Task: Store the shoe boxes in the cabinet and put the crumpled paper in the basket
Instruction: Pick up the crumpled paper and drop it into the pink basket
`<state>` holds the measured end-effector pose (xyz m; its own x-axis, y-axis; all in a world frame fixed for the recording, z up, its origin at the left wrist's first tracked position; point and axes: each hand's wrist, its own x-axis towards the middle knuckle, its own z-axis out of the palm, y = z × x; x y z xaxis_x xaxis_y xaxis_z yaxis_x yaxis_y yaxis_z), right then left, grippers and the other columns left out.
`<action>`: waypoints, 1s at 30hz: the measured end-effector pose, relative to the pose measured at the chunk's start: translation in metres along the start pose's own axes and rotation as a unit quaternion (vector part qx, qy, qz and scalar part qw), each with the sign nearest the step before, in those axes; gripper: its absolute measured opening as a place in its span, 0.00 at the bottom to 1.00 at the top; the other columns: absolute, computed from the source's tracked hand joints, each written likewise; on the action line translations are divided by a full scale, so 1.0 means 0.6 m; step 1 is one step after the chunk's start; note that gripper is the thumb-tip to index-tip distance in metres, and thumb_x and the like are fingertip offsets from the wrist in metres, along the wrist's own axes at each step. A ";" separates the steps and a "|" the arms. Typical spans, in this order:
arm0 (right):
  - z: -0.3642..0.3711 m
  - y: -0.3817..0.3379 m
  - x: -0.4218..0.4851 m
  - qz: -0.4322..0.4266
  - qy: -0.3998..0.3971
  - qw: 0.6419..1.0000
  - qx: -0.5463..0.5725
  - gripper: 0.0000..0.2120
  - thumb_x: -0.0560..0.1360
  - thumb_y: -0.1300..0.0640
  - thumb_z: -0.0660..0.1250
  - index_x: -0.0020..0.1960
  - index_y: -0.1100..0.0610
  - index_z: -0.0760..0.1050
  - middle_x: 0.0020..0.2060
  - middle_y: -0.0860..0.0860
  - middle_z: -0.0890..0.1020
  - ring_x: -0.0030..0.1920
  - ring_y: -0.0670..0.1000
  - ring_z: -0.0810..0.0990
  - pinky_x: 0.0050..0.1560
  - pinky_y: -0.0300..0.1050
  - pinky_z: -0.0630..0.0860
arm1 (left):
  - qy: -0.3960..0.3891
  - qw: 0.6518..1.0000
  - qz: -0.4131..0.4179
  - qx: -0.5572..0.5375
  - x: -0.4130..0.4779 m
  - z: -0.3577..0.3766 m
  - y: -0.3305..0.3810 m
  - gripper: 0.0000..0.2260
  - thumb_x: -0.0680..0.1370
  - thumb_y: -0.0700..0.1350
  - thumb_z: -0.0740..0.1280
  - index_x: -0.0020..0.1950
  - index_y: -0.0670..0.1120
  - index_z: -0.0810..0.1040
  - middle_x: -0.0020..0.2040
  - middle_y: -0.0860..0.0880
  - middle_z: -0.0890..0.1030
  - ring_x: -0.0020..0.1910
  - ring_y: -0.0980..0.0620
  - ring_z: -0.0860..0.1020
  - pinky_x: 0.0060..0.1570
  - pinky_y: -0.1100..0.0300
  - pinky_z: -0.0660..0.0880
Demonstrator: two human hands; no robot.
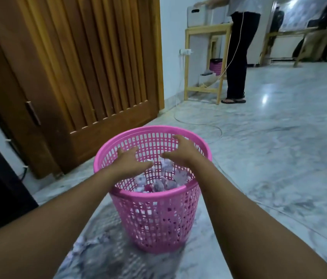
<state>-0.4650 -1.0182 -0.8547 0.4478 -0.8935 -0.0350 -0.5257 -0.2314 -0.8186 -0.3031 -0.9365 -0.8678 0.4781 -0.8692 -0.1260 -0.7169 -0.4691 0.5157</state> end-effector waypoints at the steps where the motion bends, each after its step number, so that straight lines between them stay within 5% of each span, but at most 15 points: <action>1: -0.003 -0.005 0.001 0.000 -0.001 1.000 -0.017 0.32 0.73 0.56 0.74 0.73 0.51 0.65 0.60 0.54 0.78 0.59 0.56 0.79 0.61 0.58 0.77 | -0.004 0.998 0.043 0.036 -0.005 -0.010 -0.010 0.31 0.74 0.61 0.69 0.74 0.51 0.67 0.69 0.44 0.71 0.56 0.48 0.79 0.55 0.53 0.79; 4: -0.005 -0.036 -0.009 0.003 -0.009 0.996 -0.089 0.24 0.76 0.52 0.71 0.71 0.50 0.70 0.55 0.53 0.81 0.51 0.53 0.83 0.52 0.52 0.82 | -0.005 0.989 0.109 0.100 -0.036 -0.046 -0.038 0.15 0.78 0.56 0.66 0.57 0.48 0.83 0.46 0.53 0.83 0.39 0.57 0.83 0.41 0.55 0.83; 8: 0.034 -0.101 -0.044 -0.065 -0.029 0.987 -0.144 0.17 0.80 0.47 0.62 0.66 0.51 0.76 0.41 0.49 0.80 0.38 0.46 0.81 0.34 0.40 0.75 | 0.147 0.972 0.181 0.039 -0.076 -0.076 -0.106 0.14 0.79 0.55 0.65 0.55 0.48 0.83 0.49 0.52 0.84 0.42 0.54 0.82 0.42 0.51 0.83; 12: 0.123 -0.157 -0.082 -0.111 -0.092 0.964 -0.224 0.23 0.81 0.41 0.58 0.69 0.53 0.74 0.62 0.55 0.79 0.57 0.55 0.80 0.59 0.52 0.77 | 0.308 0.936 0.157 -0.068 -0.101 -0.053 -0.219 0.15 0.79 0.54 0.63 0.60 0.47 0.79 0.57 0.49 0.79 0.55 0.50 0.78 0.52 0.54 0.77; 14: 0.173 -0.172 -0.091 -0.118 -0.100 0.953 -0.260 0.24 0.81 0.41 0.57 0.70 0.55 0.73 0.66 0.56 0.76 0.64 0.58 0.76 0.64 0.54 0.71 | 0.287 0.952 0.056 -0.091 -0.100 -0.018 -0.290 0.17 0.79 0.54 0.64 0.65 0.47 0.76 0.64 0.46 0.76 0.62 0.46 0.75 0.60 0.53 0.72; 17: 0.235 -0.171 -0.093 -0.124 -0.059 0.946 -0.295 0.22 0.82 0.45 0.57 0.68 0.57 0.73 0.63 0.58 0.78 0.61 0.59 0.78 0.59 0.52 0.72 | 0.144 0.979 -0.133 -0.065 -0.082 0.065 -0.423 0.34 0.74 0.65 0.65 0.75 0.51 0.63 0.73 0.42 0.65 0.70 0.39 0.67 0.67 0.47 0.68; 20: 0.267 -0.155 -0.100 -0.148 0.022 0.935 -0.320 0.19 0.82 0.46 0.55 0.61 0.57 0.76 0.56 0.58 0.81 0.55 0.61 0.81 0.51 0.51 0.73 | 0.038 0.951 -0.269 -0.148 -0.044 0.191 -0.590 0.56 0.54 0.81 0.65 0.76 0.60 0.51 0.78 0.44 0.59 0.70 0.38 0.68 0.65 0.40 0.70; 22: 0.269 -0.150 -0.103 -0.161 0.040 0.927 -0.337 0.19 0.82 0.46 0.54 0.60 0.56 0.77 0.55 0.59 0.82 0.53 0.61 0.81 0.52 0.52 0.74 | 0.050 0.938 -0.286 -0.191 -0.031 0.267 -0.656 0.58 0.46 0.82 0.66 0.72 0.65 0.53 0.74 0.43 0.64 0.68 0.38 0.71 0.63 0.39 0.71; 26: 0.264 -0.154 -0.100 -0.163 0.031 0.928 -0.334 0.18 0.81 0.46 0.55 0.60 0.54 0.77 0.55 0.59 0.82 0.53 0.61 0.81 0.52 0.51 0.74 | 0.170 0.932 -0.218 -0.235 -0.061 0.293 -0.615 0.45 0.51 0.78 0.72 0.66 0.73 0.61 0.70 0.49 0.63 0.64 0.45 0.72 0.60 0.42 0.73; 30: 0.268 -0.154 -0.098 -0.158 0.039 0.926 -0.340 0.18 0.81 0.45 0.56 0.59 0.54 0.78 0.52 0.60 0.82 0.51 0.62 0.81 0.52 0.52 0.75 | 0.181 0.937 -0.262 -0.147 -0.073 0.272 -0.549 0.56 0.46 0.86 0.56 0.72 0.69 0.55 0.71 0.48 0.57 0.65 0.42 0.65 0.65 0.40 0.65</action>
<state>-0.3261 -0.8825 -0.8690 0.6170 -0.7591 0.2073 -0.7236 -0.6509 -0.2298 -0.1708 -0.7694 -1.1701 0.9035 -0.3980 -0.1593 -0.1910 -0.7064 0.6816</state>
